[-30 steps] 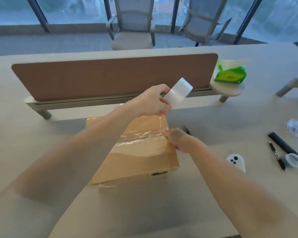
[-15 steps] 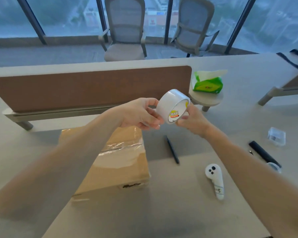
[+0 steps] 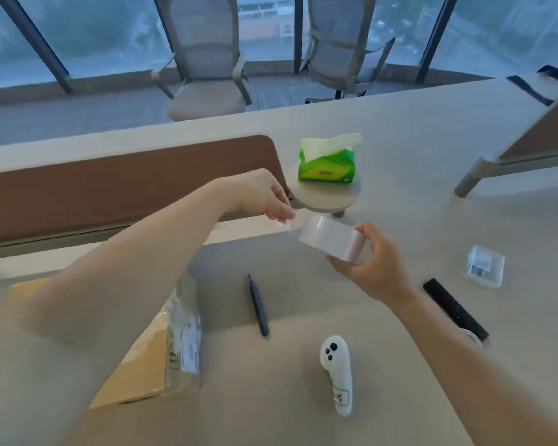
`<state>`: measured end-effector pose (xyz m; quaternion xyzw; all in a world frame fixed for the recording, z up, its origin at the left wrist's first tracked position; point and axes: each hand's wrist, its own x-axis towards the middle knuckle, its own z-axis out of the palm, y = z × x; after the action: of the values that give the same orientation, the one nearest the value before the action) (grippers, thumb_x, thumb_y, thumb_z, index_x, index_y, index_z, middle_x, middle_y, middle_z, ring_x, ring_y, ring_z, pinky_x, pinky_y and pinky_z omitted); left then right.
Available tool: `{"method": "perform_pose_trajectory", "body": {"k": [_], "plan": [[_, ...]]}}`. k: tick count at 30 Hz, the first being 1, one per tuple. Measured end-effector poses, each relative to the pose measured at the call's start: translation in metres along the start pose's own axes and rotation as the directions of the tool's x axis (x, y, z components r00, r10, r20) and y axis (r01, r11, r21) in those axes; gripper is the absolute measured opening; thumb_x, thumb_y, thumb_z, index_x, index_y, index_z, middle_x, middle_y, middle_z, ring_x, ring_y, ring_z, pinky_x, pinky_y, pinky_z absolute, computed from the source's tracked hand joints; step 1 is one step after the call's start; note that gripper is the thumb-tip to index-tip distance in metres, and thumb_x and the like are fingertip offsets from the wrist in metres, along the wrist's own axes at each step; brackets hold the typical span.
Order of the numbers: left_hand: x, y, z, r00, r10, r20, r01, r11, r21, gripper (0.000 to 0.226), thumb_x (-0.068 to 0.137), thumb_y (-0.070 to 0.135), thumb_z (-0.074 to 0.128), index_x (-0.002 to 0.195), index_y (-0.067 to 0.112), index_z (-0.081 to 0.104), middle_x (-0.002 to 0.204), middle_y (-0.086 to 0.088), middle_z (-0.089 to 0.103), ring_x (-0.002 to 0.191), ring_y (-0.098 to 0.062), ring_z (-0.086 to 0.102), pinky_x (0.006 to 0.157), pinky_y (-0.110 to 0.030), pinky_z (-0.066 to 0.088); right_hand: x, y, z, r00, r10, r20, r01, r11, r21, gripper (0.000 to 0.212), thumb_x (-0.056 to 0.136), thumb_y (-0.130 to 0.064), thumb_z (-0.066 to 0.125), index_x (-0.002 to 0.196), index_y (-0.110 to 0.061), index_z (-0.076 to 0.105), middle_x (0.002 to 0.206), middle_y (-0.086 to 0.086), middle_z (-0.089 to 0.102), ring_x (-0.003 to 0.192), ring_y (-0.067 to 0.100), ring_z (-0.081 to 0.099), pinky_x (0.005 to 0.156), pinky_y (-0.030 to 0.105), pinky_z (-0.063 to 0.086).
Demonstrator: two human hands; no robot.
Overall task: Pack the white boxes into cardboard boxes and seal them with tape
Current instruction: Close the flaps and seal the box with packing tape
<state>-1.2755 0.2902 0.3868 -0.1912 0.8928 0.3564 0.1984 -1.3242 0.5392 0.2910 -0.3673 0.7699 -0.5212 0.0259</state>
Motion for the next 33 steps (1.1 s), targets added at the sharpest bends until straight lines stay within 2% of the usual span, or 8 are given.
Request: {"method": "perform_pose_trajectory", "body": {"k": [3,8,13,17,20,23,27,33], "plan": [[0.040,0.024,-0.003,0.998,0.022,-0.051,-0.014,0.986,0.167,0.011,0.077,0.034,0.083,0.081,0.025,0.080,0.076,0.014,0.073,0.078,0.000,0.062,0.068,-0.022,0.044,-0.003,0.039,0.011,0.999,0.030,-0.031,-0.033,0.995,-0.096,0.049,0.062,-0.049,0.076,0.078,-0.009,0.053,0.071,-0.001,0.053,0.066,0.021,0.050,0.059,0.028,0.035],[0.112,0.056,0.003,0.996,0.084,-0.002,-0.075,0.901,0.428,0.011,0.081,0.023,0.078,0.092,0.025,0.078,0.083,0.009,0.071,0.085,-0.014,0.065,0.072,-0.026,0.050,0.000,0.083,0.045,0.981,0.120,-0.151,-0.141,0.981,-0.137,0.042,0.062,-0.027,0.090,0.079,-0.011,0.055,0.073,-0.012,0.046,0.070,0.005,0.038,0.065,0.017,0.025],[0.167,0.066,0.030,0.977,0.211,0.002,-0.148,0.675,0.723,0.013,0.088,0.025,0.065,0.094,0.035,0.071,0.100,0.006,0.070,0.100,-0.023,0.063,0.083,-0.032,0.047,0.006,0.123,0.086,0.933,0.295,-0.207,-0.317,0.945,-0.081,0.048,0.065,-0.035,0.085,0.100,-0.007,0.065,0.085,0.004,0.064,0.083,0.025,0.062,0.075,0.032,0.046],[0.186,0.046,0.048,0.953,0.302,-0.013,-0.149,0.505,0.850,0.023,0.096,0.029,0.050,0.108,0.037,0.067,0.104,0.005,0.064,0.111,-0.027,0.056,0.100,-0.037,0.034,0.015,0.136,0.104,0.897,0.366,-0.248,-0.384,0.923,-0.027,0.045,0.063,-0.031,0.082,0.095,-0.004,0.066,0.083,0.010,0.066,0.077,0.032,0.065,0.071,0.032,0.046],[0.190,0.019,0.075,0.830,0.501,-0.245,-0.107,0.574,0.812,0.030,0.084,0.026,0.059,0.113,0.024,0.067,0.104,-0.009,0.063,0.105,-0.036,0.056,0.109,-0.048,0.029,0.016,0.139,0.110,0.878,0.400,-0.262,-0.413,0.911,0.004,0.043,0.062,-0.028,0.085,0.092,-0.004,0.066,0.082,0.011,0.067,0.077,0.033,0.065,0.069,0.033,0.049],[0.187,0.002,0.100,0.745,0.514,-0.426,-0.020,0.655,0.755,0.047,0.074,0.012,0.069,0.121,0.016,0.063,0.109,-0.011,0.063,0.103,-0.036,0.055,0.097,-0.046,0.031,0.017,0.140,0.112,0.856,0.457,-0.240,-0.462,0.886,0.040,0.040,0.064,-0.020,0.090,0.092,-0.004,0.065,0.085,0.010,0.066,0.082,0.034,0.064,0.072,0.035,0.047],[0.180,-0.005,0.109,0.820,0.432,-0.376,-0.209,0.837,0.506,0.038,0.090,0.007,0.054,0.125,0.004,0.067,0.129,-0.013,0.065,0.118,-0.036,0.059,0.101,-0.043,0.046,0.017,0.142,0.109,0.857,0.468,-0.216,-0.471,0.881,0.040,0.037,0.070,-0.021,0.087,0.089,-0.004,0.060,0.082,0.012,0.062,0.079,0.035,0.061,0.070,0.040,0.047],[0.163,-0.001,0.105,0.962,0.246,-0.119,-0.137,0.810,0.570,0.060,0.106,0.044,0.024,0.159,0.016,0.020,0.168,0.003,0.012,0.154,-0.015,0.010,0.123,-0.042,0.008,-0.002,0.152,0.107,0.759,0.648,-0.070,-0.650,0.745,-0.152,0.037,0.081,-0.039,0.072,0.086,-0.015,0.044,0.081,0.004,0.059,0.084,0.032,0.061,0.080,0.041,0.044]]}}
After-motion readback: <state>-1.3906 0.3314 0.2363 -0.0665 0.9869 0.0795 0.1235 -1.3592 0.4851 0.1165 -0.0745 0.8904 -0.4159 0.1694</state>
